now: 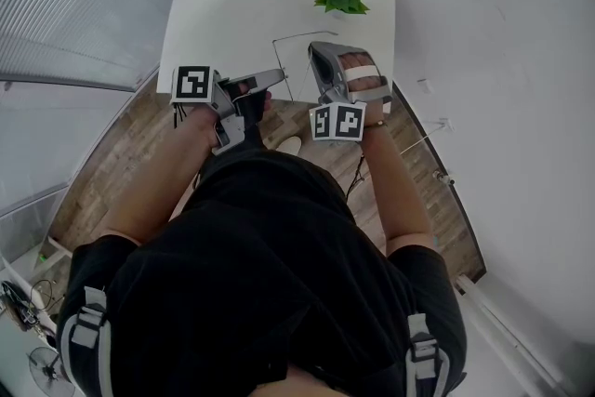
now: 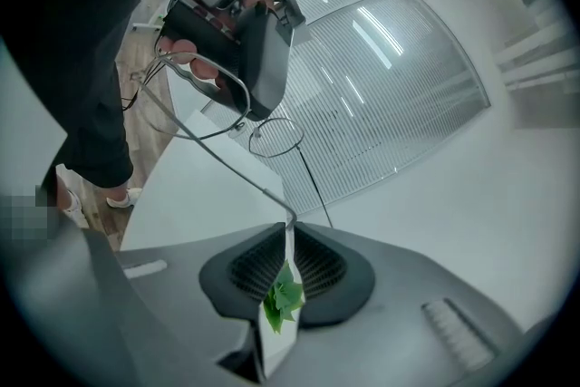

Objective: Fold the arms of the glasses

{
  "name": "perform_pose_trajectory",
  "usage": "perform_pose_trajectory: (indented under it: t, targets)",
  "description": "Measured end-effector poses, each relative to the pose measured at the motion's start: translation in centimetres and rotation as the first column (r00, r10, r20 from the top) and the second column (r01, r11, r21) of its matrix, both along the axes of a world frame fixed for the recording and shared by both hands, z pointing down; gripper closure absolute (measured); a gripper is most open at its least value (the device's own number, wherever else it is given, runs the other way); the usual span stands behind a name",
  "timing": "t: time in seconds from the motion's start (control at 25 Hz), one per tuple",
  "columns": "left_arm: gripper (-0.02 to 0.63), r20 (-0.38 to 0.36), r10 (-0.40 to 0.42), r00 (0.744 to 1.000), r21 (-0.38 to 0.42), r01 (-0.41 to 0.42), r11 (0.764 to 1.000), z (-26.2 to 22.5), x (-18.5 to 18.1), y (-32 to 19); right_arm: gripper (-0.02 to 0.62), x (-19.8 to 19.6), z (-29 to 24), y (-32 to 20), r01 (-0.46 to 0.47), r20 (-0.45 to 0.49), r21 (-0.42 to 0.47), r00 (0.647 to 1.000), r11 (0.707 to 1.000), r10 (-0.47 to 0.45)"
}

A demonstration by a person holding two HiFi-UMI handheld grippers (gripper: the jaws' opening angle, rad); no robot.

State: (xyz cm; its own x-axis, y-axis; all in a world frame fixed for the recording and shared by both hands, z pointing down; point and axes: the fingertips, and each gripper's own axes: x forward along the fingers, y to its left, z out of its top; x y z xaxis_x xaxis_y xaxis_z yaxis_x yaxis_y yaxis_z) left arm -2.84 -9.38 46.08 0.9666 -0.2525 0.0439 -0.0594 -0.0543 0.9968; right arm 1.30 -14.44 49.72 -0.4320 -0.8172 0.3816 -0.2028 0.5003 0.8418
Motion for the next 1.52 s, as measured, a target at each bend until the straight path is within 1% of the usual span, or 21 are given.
perform_pose_trajectory:
  t: [0.68, 1.04, 1.16, 1.52]
  targets:
    - [0.594, -0.019, 0.035, 0.999, -0.002, -0.035, 0.999, 0.1, 0.4, 0.4, 0.555, -2.3, -0.1, 0.2, 0.06, -0.015, 0.004, 0.998, 0.998, -0.06]
    - [0.594, -0.024, 0.057, 0.998, 0.009, -0.057, 0.998, 0.2, 0.5, 0.8, 0.555, -3.8, -0.1, 0.7, 0.104, -0.024, 0.01, 0.994, 0.995, -0.103]
    - [0.594, -0.037, 0.07, 0.997, 0.018, -0.069, 0.997, -0.2, 0.6, 1.2, 0.554, -4.2, -0.4, 1.2, 0.12, -0.025, 0.014, 0.993, 0.993, -0.119]
    - [0.594, -0.037, 0.091, 0.995, 0.033, -0.09, 0.995, -0.4, 0.7, 1.5, 0.552, -4.9, -0.6, 1.6, 0.156, -0.043, 0.042, 0.987, 0.987, -0.154]
